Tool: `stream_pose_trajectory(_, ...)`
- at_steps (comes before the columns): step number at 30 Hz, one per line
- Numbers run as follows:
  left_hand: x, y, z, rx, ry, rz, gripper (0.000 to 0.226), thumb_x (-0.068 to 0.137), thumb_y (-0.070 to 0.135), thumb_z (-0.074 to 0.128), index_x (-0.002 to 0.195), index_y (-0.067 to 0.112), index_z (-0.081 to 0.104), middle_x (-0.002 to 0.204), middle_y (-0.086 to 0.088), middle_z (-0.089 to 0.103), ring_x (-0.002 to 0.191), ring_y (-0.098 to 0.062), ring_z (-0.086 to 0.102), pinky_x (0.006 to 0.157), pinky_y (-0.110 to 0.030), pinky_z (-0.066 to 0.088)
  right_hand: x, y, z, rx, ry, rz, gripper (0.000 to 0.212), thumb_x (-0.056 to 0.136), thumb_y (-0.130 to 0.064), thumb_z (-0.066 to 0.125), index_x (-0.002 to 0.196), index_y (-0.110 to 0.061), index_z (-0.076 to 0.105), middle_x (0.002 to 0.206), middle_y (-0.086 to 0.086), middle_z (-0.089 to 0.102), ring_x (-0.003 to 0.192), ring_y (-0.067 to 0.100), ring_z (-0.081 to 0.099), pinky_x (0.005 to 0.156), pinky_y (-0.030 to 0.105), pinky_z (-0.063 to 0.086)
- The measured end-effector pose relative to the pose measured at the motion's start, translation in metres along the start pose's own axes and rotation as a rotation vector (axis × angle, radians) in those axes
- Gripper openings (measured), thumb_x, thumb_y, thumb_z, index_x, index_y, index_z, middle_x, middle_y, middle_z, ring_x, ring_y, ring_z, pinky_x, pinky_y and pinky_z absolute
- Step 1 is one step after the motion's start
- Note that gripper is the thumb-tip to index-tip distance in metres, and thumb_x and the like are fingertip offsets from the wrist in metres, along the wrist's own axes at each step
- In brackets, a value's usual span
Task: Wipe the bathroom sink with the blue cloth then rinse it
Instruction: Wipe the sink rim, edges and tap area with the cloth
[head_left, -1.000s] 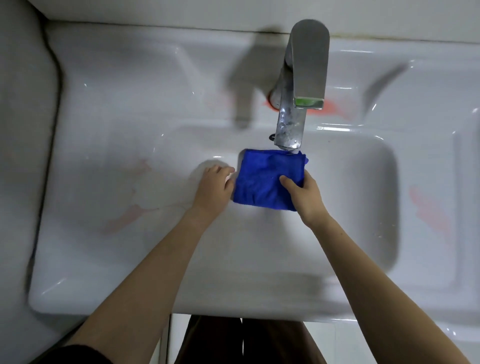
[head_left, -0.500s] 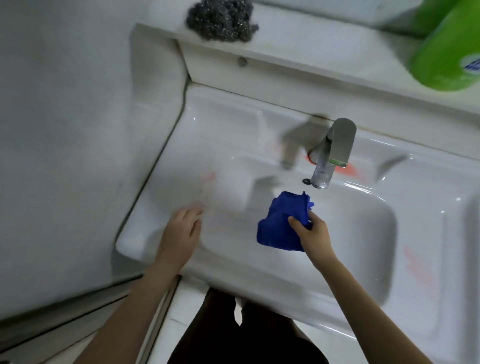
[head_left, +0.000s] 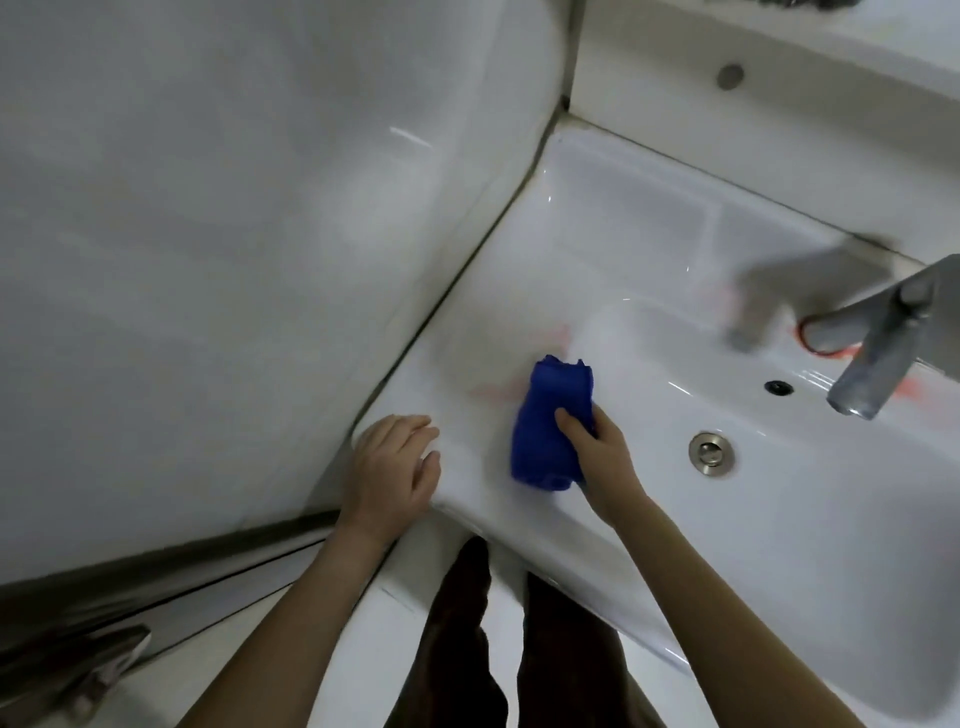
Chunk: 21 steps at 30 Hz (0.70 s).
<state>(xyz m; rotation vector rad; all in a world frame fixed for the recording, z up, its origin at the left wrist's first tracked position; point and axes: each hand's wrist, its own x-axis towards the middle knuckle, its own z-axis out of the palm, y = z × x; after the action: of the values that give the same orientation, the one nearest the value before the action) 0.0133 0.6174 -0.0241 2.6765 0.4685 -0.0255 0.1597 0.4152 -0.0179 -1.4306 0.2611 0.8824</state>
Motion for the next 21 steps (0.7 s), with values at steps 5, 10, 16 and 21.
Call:
stream_pose_trajectory(5, 0.001, -0.008, 0.006, 0.015, 0.069, 0.094, 0.035, 0.088, 0.025, 0.047, 0.104, 0.006, 0.072, 0.111, -0.009, 0.070, 0.100, -0.026, 0.063, 0.091, -0.037, 0.045, 0.019, 0.025, 0.016, -0.334, 0.364, -0.118, 0.046, 0.085, -0.022, 0.072, 0.119, -0.018, 0.041, 0.109, -0.002, 0.054, 0.098, 0.022, 0.057, 0.076, 0.028, 0.050)
stream_pose_trajectory(10, 0.001, -0.009, 0.007, 0.023, 0.078, 0.112, 0.034, 0.086, 0.023, 0.047, 0.103, 0.006, 0.072, 0.108, -0.008, 0.071, 0.097, -0.026, 0.064, 0.088, -0.037, 0.047, 0.022, 0.038, 0.027, -0.270, 0.400, -0.095, 0.063, 0.094, -0.028, 0.059, 0.147, -0.023, 0.027, 0.131, -0.003, 0.046, 0.110, 0.019, 0.049, 0.093, 0.034, 0.042)
stream_pose_trajectory(16, -0.001, -0.008, 0.006, 0.017, 0.060, 0.097, 0.035, 0.088, 0.024, 0.046, 0.104, 0.008, 0.072, 0.109, -0.007, 0.071, 0.097, -0.024, 0.064, 0.088, -0.037, 0.047, 0.020, 0.037, 0.053, -0.306, 0.461, -0.272, 0.031, 0.091, -0.042, 0.061, 0.115, -0.028, 0.048, 0.113, 0.005, 0.049, 0.091, 0.014, 0.057, 0.078, 0.024, 0.044)
stream_pose_trajectory(21, 0.000, -0.008, 0.010, 0.000, 0.099, 0.112, 0.034, 0.089, 0.022, 0.045, 0.104, 0.007, 0.072, 0.108, -0.008, 0.072, 0.096, -0.023, 0.064, 0.088, -0.036, 0.046, 0.030, 0.042, 0.067, -0.715, 0.396, -0.582, 0.030, 0.087, -0.029, 0.066, 0.115, -0.024, 0.060, 0.113, -0.003, 0.036, 0.100, 0.021, 0.047, 0.089, 0.026, 0.043)
